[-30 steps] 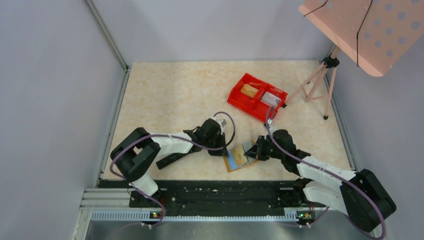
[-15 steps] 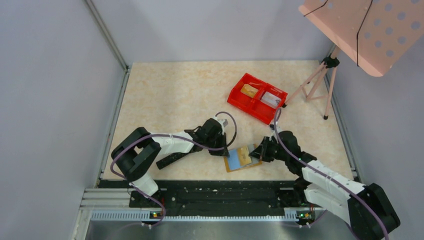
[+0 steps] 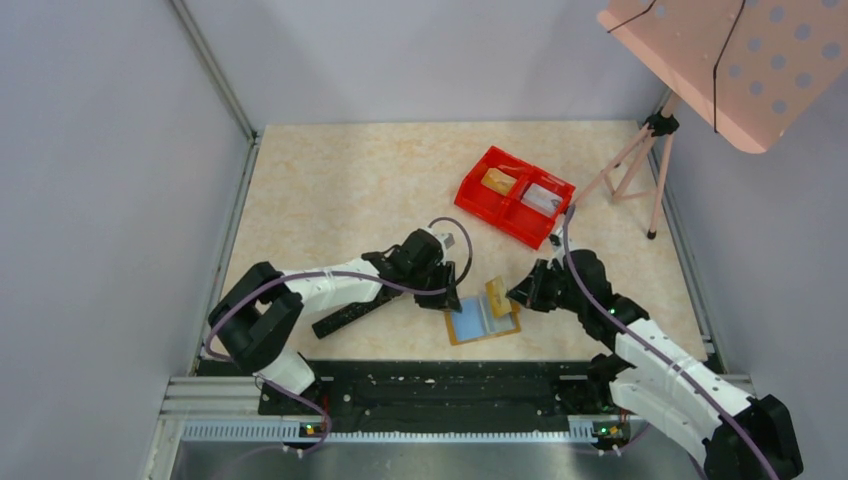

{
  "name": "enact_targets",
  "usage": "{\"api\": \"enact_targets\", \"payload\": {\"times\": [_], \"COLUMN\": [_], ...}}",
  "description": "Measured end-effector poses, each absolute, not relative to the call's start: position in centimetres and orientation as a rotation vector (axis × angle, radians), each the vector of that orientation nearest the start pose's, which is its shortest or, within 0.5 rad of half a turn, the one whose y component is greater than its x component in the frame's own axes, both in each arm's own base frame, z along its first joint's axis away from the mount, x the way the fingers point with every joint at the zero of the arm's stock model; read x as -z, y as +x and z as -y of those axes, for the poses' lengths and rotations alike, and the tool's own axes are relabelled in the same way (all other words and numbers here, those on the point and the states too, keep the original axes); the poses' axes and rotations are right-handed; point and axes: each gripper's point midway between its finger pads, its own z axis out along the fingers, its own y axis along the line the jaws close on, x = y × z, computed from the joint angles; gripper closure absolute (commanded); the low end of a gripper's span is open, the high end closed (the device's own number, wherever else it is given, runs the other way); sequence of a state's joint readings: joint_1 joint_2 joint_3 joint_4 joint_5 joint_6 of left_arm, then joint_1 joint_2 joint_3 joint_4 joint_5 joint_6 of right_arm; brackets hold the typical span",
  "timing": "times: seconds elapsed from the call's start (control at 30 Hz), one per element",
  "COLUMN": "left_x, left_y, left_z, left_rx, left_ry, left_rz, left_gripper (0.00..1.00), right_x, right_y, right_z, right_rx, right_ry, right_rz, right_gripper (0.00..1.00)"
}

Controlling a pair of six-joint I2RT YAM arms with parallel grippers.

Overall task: Take the credit cards out of the card holder
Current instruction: Remove the credit card from the card holder.

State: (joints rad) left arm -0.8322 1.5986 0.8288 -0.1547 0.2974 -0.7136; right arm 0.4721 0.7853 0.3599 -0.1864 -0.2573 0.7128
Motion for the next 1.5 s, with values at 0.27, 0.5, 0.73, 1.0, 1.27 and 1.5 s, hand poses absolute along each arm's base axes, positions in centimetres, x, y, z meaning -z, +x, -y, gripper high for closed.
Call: {"api": "enact_targets", "payload": {"times": [0.27,0.5,0.73,1.0,1.27,1.5], "left_x": [-11.4,-13.8,-15.2,-17.6,-18.6,-19.4], "left_y": [19.8,19.9,17.6,16.4,15.7,17.2], "left_z": [32.7,31.4,31.8,32.7,33.2,33.3], "left_rx": [1.017,1.099,1.242,1.394,1.527,1.541], "left_ry": [0.348,0.424,0.591,0.675,0.661,0.574], "left_rz": [-2.566,-2.509,-2.477,-2.381,-2.358,-2.334], "left_gripper": [0.41,0.34,0.34,0.63,0.94,0.95], "right_x": [-11.8,-14.3,-16.5,-17.1,-17.3,-18.6], "right_y": [19.0,16.8,15.6,14.9,15.1,16.8], "right_z": [-19.5,-21.9,-23.3,-23.8,-23.8,-23.1], "right_rx": [-1.022,-1.254,-1.411,-1.482,-1.486,-1.423], "right_ry": [-0.081,-0.309,-0.438,-0.488,-0.462,-0.243], "right_rz": [-2.274,-2.191,-2.092,-2.067,-2.07,-2.023], "right_gripper": [1.0,1.0,1.0,1.0,0.86,0.6]}}
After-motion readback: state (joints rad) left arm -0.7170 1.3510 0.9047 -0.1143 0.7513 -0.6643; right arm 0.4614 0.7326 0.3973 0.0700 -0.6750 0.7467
